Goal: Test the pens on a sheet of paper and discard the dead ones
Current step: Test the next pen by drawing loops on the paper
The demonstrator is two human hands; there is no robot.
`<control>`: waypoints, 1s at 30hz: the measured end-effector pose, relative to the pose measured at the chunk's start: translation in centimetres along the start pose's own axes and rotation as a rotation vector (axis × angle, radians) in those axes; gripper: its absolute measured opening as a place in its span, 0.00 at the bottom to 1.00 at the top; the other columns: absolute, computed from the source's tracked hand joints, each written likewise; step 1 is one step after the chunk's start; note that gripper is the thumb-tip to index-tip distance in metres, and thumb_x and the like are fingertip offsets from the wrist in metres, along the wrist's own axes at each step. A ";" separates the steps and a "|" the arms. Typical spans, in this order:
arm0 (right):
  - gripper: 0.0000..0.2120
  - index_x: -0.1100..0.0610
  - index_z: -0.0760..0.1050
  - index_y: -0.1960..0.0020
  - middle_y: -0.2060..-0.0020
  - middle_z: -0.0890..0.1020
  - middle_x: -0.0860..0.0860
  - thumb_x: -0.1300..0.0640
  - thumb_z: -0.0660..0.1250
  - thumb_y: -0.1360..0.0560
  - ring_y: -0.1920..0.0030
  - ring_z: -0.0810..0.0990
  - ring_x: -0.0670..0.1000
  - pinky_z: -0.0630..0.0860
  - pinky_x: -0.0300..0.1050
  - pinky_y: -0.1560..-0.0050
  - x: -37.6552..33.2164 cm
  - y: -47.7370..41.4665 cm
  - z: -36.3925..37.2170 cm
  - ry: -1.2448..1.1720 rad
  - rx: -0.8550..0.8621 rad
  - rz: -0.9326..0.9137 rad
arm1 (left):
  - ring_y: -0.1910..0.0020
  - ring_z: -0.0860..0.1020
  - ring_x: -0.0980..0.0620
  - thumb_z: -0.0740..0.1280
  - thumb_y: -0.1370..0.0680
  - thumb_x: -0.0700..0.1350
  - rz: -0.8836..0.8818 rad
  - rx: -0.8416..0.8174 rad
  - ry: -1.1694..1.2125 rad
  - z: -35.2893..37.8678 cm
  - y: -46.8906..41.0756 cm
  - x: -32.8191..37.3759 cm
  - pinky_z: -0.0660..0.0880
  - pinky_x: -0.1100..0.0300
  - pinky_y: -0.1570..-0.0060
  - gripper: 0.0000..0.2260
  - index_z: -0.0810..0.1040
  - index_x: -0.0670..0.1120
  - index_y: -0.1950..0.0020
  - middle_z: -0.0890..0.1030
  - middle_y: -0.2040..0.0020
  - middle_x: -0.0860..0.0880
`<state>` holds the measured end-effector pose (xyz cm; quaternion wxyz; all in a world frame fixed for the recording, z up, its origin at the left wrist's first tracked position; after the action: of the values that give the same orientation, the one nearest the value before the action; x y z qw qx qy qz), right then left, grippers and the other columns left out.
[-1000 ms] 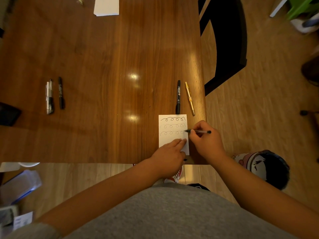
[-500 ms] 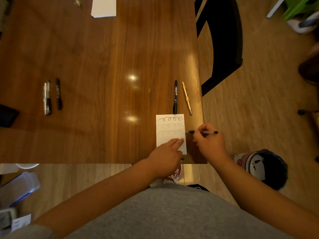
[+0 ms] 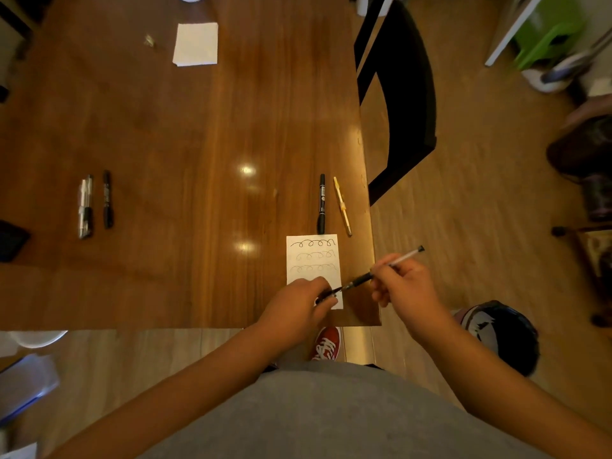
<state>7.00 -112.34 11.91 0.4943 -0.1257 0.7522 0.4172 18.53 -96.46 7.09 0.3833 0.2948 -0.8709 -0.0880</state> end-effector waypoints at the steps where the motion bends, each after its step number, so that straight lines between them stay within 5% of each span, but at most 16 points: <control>1: 0.08 0.56 0.78 0.57 0.71 0.81 0.49 0.61 0.64 0.21 0.72 0.79 0.47 0.76 0.37 0.71 -0.1 0.1 0.0 0.003 0.000 -0.006 | 0.56 0.74 0.57 0.62 0.20 0.56 -0.003 0.008 0.009 -0.2 0.1 0.3 0.67 0.70 0.63 0.11 0.75 0.53 0.40 0.80 0.47 0.52; 12: 0.06 0.57 0.79 0.53 0.68 0.83 0.50 0.57 0.65 0.21 0.68 0.81 0.48 0.77 0.38 0.69 -0.7 0.8 1.1 -0.020 -0.094 -0.001 | 0.53 0.77 0.55 0.61 0.19 0.53 0.021 0.054 0.011 -1.9 0.5 2.7 0.75 0.63 0.57 0.11 0.76 0.51 0.39 0.81 0.48 0.51; 23: 0.08 0.58 0.78 0.49 0.65 0.82 0.53 0.55 0.63 0.19 0.68 0.80 0.46 0.77 0.37 0.65 -2.0 -1.9 5.8 -0.109 -0.145 0.108 | 0.63 0.75 0.57 0.62 0.18 0.48 -0.071 0.007 0.255 -6.2 0.7 0.7 0.68 0.63 0.63 0.10 0.78 0.53 0.58 0.77 0.64 0.58; 30: 0.13 0.59 0.78 0.54 0.71 0.81 0.49 0.51 0.62 0.19 0.71 0.79 0.46 0.77 0.37 0.68 -4.0 -6.7 8.8 0.040 -0.169 0.073 | 0.68 0.74 0.64 0.61 0.19 0.56 -0.137 -0.020 0.470 -9.0 -1.1 -2.1 0.68 0.63 0.66 0.10 0.79 0.53 0.51 0.81 0.63 0.59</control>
<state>18.59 -110.76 10.51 0.4513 -0.1480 0.7280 0.4945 26.65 -95.52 11.61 0.5714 0.3620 -0.7347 -0.0514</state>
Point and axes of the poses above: each hand's wrist, its own y-axis away from the middle knuckle, its own z-axis out of the palm, x = y × z, the point moved 1 cm from there along -y, towards the middle knuckle
